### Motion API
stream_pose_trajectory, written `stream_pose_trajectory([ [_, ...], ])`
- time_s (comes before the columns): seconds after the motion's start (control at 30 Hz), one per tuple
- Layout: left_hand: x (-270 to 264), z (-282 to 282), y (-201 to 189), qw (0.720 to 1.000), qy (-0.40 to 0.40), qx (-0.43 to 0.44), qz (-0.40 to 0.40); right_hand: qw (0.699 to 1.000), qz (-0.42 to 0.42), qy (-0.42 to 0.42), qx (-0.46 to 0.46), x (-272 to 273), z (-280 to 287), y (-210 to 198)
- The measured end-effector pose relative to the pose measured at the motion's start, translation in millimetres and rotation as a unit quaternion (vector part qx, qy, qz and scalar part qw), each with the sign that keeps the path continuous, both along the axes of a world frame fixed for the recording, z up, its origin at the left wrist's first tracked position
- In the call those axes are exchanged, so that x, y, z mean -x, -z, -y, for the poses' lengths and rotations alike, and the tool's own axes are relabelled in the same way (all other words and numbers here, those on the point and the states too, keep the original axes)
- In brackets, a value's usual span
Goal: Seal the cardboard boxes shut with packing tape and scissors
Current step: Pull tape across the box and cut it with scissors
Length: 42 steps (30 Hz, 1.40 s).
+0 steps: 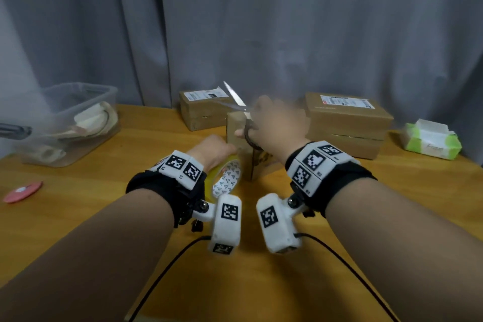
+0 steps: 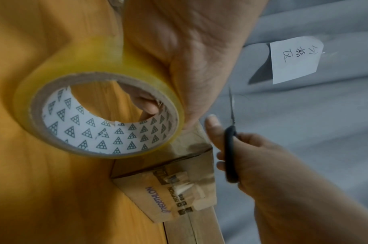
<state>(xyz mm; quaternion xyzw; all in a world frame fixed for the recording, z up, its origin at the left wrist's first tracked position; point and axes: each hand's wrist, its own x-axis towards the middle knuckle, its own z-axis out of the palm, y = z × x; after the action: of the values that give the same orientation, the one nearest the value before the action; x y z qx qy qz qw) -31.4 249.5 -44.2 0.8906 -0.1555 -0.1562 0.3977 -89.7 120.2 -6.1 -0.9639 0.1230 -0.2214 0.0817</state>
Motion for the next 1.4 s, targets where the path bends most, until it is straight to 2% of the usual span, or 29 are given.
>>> stream_pose_trajectory([
  [0.13,-2.1,1.0,0.3,0.999,0.009,0.013,-0.028,1.000,-0.003,-0.012,0.016,-7.3,0.2,16.6],
  [0.23,-2.6,3.8,-6.8,0.998,0.032,-0.019,-0.044,0.999,0.017,-0.019,0.048,-10.2,4.6,27.9],
  [0.37,-3.1,5.6,-13.0,0.996,0.015,-0.046,-0.072,0.998,0.022,-0.037,0.050,-13.5,13.7,29.0],
  [0.4,-3.5,6.2,-11.3,0.996,0.012,-0.046,-0.071,0.998,0.008,-0.053,0.030,-13.2,18.2,27.1],
  [0.47,-2.3,8.5,-7.9,0.997,0.014,-0.047,-0.061,0.989,0.010,-0.101,-0.109,-7.3,28.3,21.0],
  [0.53,1.8,12.0,-6.1,0.998,0.021,-0.036,-0.050,0.957,0.060,-0.120,-0.259,7.1,34.9,13.1],
  [0.6,7.6,15.7,-7.2,0.998,0.033,-0.031,-0.036,0.927,0.074,-0.129,-0.345,27.0,43.7,7.7],
  [0.67,12.2,15.2,-8.1,0.999,0.034,-0.025,-0.028,0.909,-0.048,-0.157,-0.382,50.9,52.5,4.9],
  [0.77,16.7,10.5,-8.7,0.999,0.029,-0.006,-0.018,0.892,-0.276,-0.160,-0.319,78.6,67.0,6.9],
  [0.83,20.3,7.4,-8.2,1.000,0.020,0.012,-0.016,0.863,-0.364,-0.144,-0.320,89.2,72.6,9.3],
  [0.93,25.1,0.8,-7.6,0.998,0.006,0.043,-0.036,0.834,-0.448,-0.117,-0.300,95.3,71.3,12.2],
  [1.07,27.6,-5.8,-6.6,0.992,-0.012,0.112,-0.063,0.829,-0.453,-0.108,-0.310,90.3,56.6,14.6],
  [1.4,24.2,-5.6,-3.6,0.991,-0.025,0.112,-0.065,0.843,-0.409,-0.101,-0.334,67.2,31.8,17.8],
])
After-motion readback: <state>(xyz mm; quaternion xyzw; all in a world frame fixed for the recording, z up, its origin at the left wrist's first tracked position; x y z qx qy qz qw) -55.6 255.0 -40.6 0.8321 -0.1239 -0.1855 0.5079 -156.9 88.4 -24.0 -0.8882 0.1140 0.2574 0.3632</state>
